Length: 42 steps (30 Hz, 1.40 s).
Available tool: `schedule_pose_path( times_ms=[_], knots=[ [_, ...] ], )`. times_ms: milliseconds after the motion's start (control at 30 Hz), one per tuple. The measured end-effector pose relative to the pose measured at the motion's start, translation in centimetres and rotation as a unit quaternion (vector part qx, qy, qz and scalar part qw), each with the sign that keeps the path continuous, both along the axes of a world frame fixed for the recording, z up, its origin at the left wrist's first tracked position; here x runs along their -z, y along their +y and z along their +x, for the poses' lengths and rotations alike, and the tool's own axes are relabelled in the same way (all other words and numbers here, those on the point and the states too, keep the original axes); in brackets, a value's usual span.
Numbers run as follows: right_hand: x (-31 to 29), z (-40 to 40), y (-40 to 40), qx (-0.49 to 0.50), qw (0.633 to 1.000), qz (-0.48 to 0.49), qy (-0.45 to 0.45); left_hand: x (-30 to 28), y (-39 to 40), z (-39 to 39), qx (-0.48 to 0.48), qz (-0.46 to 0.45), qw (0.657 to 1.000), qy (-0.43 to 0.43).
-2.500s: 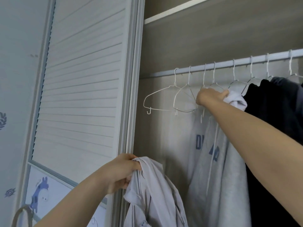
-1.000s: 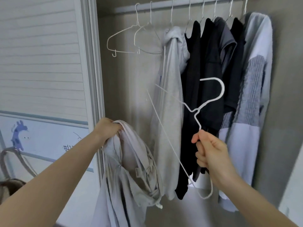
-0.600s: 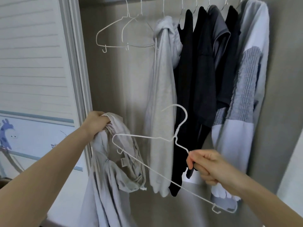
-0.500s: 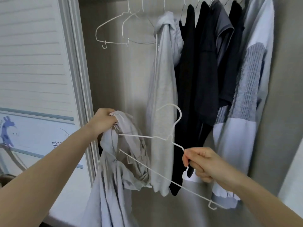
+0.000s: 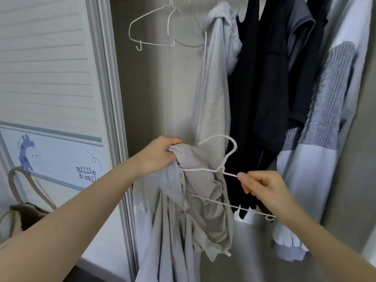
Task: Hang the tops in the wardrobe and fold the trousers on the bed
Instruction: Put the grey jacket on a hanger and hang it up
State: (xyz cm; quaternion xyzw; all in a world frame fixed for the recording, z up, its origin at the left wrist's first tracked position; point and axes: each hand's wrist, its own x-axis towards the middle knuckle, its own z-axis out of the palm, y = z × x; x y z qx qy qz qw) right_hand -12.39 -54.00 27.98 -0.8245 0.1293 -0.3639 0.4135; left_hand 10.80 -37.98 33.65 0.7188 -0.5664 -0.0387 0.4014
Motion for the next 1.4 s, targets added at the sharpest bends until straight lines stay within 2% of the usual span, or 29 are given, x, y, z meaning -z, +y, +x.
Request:
schedule_pose_path(
  times_ms=[133, 300, 467, 533, 600, 667, 733, 867, 933, 1067, 1200, 1300, 1333, 1400],
  knots=[
    [0.1, -0.3, 0.4, 0.001, 1.0, 0.018, -0.007, 1.2, -0.3, -0.5, 0.006, 0.034, 0.998, 0.047],
    [2.9, 0.5, 1.4, 0.039, 0.993, 0.109, 0.005, 1.2, -0.2, -2.8, 0.043, 0.103, 0.993, 0.049],
    [4.4, -0.6, 1.8, 0.019, 0.972, 0.232, -0.023, -2.3, 3.9, -3.2, 0.156, 0.12, 0.976, 0.097],
    [4.3, -0.9, 1.5, 0.011, 0.97, 0.239, -0.037, -2.9, 4.8, -2.3, 0.106, 0.134, 0.984, 0.044],
    [4.0, -0.8, 1.5, 0.004, 0.972, 0.23, -0.039, -2.2, 4.7, -1.3, -0.015, 0.157, 0.984, -0.085],
    [3.9, -0.6, 1.5, -0.003, 0.973, 0.227, -0.042, -1.1, 4.5, -0.4, -0.101, 0.131, 0.97, -0.178],
    [3.6, -0.6, 1.4, 0.003, 0.974, 0.224, -0.045, -0.3, 4.6, 0.4, -0.1, 0.093, 0.973, -0.186],
    [2.4, -1.0, 0.9, 0.04, 0.977, 0.209, -0.021, -0.6, 5.9, -0.1, 0.023, 0.12, 0.992, -0.015],
    [1.7, -1.0, 0.8, 0.049, 0.979, 0.2, -0.007, 0.1, 5.8, -0.1, 0.028, 0.087, 0.996, 0.013],
    [0.9, -0.7, 1.3, 0.044, 0.978, 0.201, 0.037, 1.8, 4.4, 0.1, -0.036, -0.039, 0.996, -0.074],
    [0.1, -0.7, 2.1, 0.049, 0.981, 0.179, 0.062, 3.2, 3.6, -0.7, -0.042, -0.136, 0.973, -0.182],
    [-0.5, -1.0, 2.7, 0.043, 0.98, 0.18, 0.074, 3.9, 3.4, -1.9, -0.041, -0.114, 0.982, -0.144],
    [-0.7, -1.3, 2.7, 0.046, 0.98, 0.184, 0.068, 4.1, 3.4, -2.6, -0.017, -0.113, 0.981, -0.158],
    [-1.2, -1.7, 2.6, 0.057, 0.98, 0.184, 0.051, 4.1, 3.7, -3.8, 0.012, -0.101, 0.961, -0.259]
  ],
)
